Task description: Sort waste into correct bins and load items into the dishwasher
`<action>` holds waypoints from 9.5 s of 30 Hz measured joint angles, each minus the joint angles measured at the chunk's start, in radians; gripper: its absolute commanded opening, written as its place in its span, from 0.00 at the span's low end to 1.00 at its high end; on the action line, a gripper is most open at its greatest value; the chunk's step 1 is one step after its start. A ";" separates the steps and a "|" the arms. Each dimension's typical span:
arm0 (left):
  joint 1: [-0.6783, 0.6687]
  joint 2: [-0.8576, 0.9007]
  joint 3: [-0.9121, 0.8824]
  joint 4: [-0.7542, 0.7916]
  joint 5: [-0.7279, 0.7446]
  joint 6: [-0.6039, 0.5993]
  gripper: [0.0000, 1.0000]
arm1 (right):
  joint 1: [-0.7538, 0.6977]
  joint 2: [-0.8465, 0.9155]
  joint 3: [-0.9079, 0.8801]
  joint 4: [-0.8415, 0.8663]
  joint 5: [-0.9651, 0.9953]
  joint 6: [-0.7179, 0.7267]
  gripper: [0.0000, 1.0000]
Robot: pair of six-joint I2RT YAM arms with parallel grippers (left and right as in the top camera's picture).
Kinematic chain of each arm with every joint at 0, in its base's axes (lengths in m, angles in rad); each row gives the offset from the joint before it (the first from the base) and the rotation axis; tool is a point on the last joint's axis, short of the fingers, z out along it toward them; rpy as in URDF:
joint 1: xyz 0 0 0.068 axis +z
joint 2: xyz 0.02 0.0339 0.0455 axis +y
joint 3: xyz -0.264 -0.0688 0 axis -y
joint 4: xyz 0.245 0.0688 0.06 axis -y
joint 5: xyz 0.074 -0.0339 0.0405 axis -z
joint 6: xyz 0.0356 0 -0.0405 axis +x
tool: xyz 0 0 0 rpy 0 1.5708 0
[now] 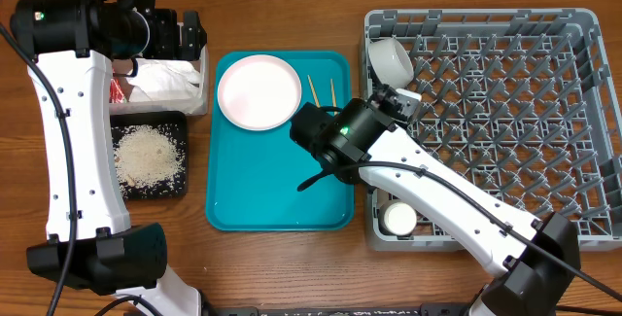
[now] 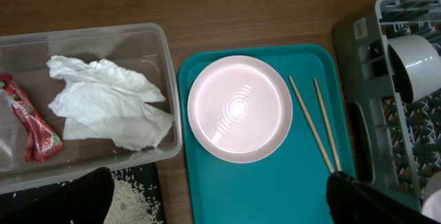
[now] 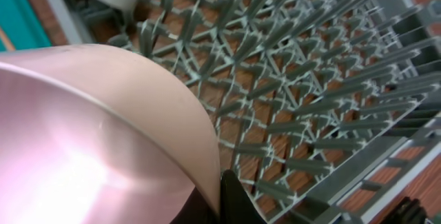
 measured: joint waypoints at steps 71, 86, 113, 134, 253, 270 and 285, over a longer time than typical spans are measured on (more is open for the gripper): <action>0.000 0.000 0.000 0.000 0.000 0.000 1.00 | -0.188 0.105 -0.154 -0.032 0.483 0.047 0.04; 0.000 0.000 0.000 0.000 0.000 0.000 1.00 | -0.190 0.105 -0.129 0.011 0.603 -0.391 0.04; 0.000 0.000 0.000 0.000 0.000 0.000 1.00 | -0.213 0.105 -0.201 0.222 0.467 -0.581 0.04; 0.000 0.000 0.000 0.000 0.000 0.000 1.00 | -0.083 0.105 -0.035 0.105 0.077 -0.594 1.00; 0.000 0.000 0.000 0.000 0.000 0.000 1.00 | -0.350 0.067 0.417 0.396 -0.200 -0.904 0.79; 0.000 0.000 0.000 0.000 0.000 0.000 1.00 | -0.193 0.482 0.351 0.467 -0.635 -0.888 0.59; 0.000 0.000 0.000 0.000 0.000 0.000 1.00 | -0.235 0.605 0.340 0.518 -0.713 -0.874 0.40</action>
